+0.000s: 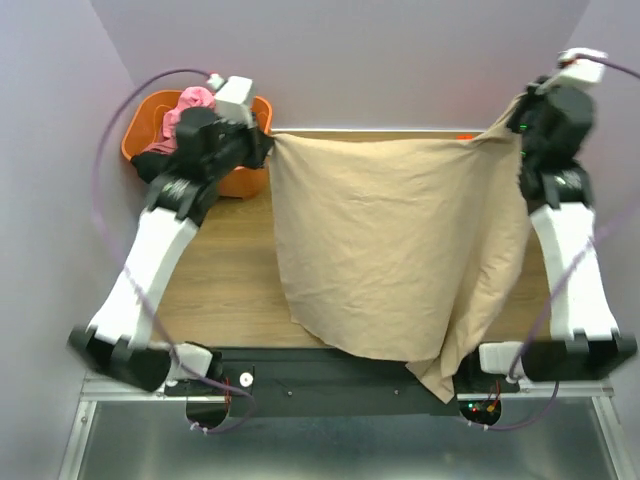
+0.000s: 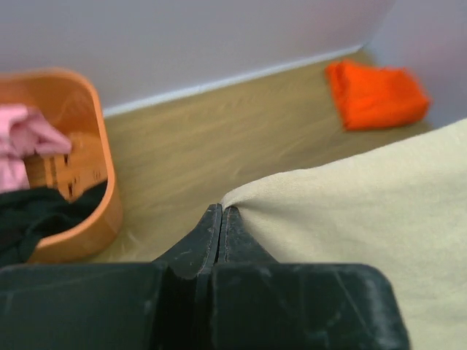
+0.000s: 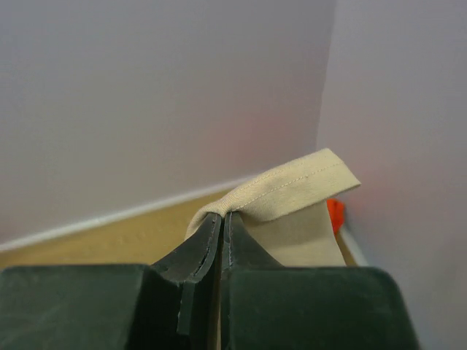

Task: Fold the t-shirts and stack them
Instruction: Flatten the tshirt out

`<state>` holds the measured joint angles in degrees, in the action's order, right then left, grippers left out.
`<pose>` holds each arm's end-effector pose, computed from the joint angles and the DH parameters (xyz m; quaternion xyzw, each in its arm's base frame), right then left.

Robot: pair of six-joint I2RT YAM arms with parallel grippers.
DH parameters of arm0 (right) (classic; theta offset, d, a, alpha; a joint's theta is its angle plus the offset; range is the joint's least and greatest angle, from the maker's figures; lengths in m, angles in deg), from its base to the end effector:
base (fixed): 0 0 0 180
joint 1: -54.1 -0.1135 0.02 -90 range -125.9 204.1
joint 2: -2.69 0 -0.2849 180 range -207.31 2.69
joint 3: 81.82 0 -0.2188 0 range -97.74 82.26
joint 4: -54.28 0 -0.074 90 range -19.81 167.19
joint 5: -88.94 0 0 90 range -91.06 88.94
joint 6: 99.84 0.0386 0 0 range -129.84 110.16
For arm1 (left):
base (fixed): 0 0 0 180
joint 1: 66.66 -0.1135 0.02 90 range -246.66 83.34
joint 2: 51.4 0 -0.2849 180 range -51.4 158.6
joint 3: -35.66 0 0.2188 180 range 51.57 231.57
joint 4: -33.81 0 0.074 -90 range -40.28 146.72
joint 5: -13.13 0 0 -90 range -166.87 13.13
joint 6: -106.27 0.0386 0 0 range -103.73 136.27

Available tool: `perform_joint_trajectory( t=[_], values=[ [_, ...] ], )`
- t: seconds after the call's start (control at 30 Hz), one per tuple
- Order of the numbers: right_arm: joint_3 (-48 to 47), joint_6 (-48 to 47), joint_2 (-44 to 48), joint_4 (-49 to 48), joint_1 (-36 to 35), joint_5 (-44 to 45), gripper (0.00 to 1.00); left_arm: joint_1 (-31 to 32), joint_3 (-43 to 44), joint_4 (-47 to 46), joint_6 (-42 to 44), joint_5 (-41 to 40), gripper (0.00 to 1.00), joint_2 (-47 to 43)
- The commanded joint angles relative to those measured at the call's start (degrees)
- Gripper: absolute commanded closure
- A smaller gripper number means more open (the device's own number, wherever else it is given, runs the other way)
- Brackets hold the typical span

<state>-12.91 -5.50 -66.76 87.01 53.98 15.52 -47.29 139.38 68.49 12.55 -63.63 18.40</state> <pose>0.1932 -0.0106 0.5428 0.1332 0.6388 -0.0644 0.7550 0.1997 -0.0796 0.5015 0.1765 0.6894 -0.2200 0.6672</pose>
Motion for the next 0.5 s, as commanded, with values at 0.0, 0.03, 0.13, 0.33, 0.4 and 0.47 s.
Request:
perform_joint_trajectory(
  t=[0.0, 0.03, 0.13, 0.33, 0.4, 0.47],
  values=[
    [7.2, 1.8, -13.9, -12.3, -0.1, -0.3, 1.00, -0.4, 0.8, -6.3, 1.0, -8.5, 1.00, 14.8],
    [6.0, 2.0, -17.6, -12.4, -0.1, -0.8, 0.98, -0.4, 3.1, -6.5, 0.2, -10.4, 1.00, 18.5],
    [-5.9, 3.8, -32.8, -6.3, -0.1, -4.4, 0.42, -0.4, 18.7, -3.0, -4.3, -18.2, 0.54, 33.5],
    [-10.2, 7.1, -35.3, -0.7, -0.1, -7.5, 0.00, 0.7, 44.1, 4.9, -7.7, -23.0, 0.01, 46.6],
    [-5.0, 6.9, -31.0, -0.6, -0.1, -7.6, 0.00, 1.5, 38.9, 2.8, -8.4, -20.1, 0.01, 43.8],
    [2.2, 6.8, -25.6, -0.6, -0.1, -8.7, 0.00, 3.1, 33.0, 0.7, -9.4, -18.1, 0.01, 39.2]
  ],
)
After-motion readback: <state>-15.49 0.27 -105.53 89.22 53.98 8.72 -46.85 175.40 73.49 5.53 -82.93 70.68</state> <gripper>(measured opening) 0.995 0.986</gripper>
